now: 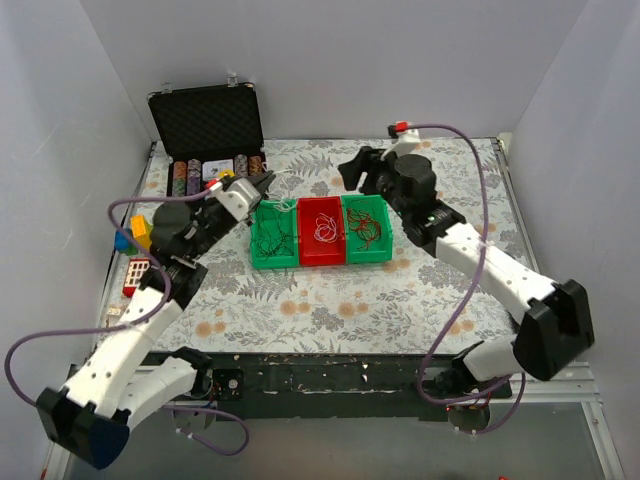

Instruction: Untangle the cables

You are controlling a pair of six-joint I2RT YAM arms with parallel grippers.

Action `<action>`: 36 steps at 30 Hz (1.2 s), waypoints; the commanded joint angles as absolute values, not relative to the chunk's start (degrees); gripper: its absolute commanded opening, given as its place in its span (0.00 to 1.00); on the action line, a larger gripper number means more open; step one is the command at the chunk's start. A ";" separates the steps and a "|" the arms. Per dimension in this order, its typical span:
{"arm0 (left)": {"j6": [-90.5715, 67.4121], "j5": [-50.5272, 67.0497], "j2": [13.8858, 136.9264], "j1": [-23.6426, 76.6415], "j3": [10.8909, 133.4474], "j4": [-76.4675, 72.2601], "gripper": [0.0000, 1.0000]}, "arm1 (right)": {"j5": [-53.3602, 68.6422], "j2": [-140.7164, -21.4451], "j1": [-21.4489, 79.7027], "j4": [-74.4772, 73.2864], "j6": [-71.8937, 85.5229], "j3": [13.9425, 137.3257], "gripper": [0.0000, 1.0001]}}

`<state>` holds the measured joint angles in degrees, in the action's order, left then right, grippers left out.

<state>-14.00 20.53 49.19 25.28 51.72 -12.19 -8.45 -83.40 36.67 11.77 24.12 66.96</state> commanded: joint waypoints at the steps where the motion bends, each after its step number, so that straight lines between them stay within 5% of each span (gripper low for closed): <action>1: -17.40 24.96 58.25 25.05 50.19 -12.56 0.02 | -16.52 -75.25 34.72 12.13 26.10 59.52 0.73; 10: -15.65 22.77 78.12 27.16 52.90 -14.15 0.05 | -16.97 -64.87 31.64 10.11 26.98 49.31 0.73; 17: -14.24 21.36 83.58 29.79 57.29 -11.00 0.50 | -15.56 -63.46 30.24 9.58 26.72 48.60 0.74; 25: -16.78 19.34 79.46 29.80 62.57 -4.58 0.76 | -13.01 -63.72 29.97 9.84 25.41 49.13 0.78; 29: -19.16 21.17 74.89 29.88 63.99 7.08 0.96 | -10.02 -64.07 29.88 8.09 23.47 49.92 0.86; 36: -24.95 26.56 62.07 29.79 57.67 17.23 0.98 | -9.49 -62.06 29.79 4.13 21.98 48.44 0.88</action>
<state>-19.55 25.17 69.80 29.80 60.86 10.22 -10.31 -64.53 30.09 4.58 23.90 48.86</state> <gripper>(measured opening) 0.981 0.873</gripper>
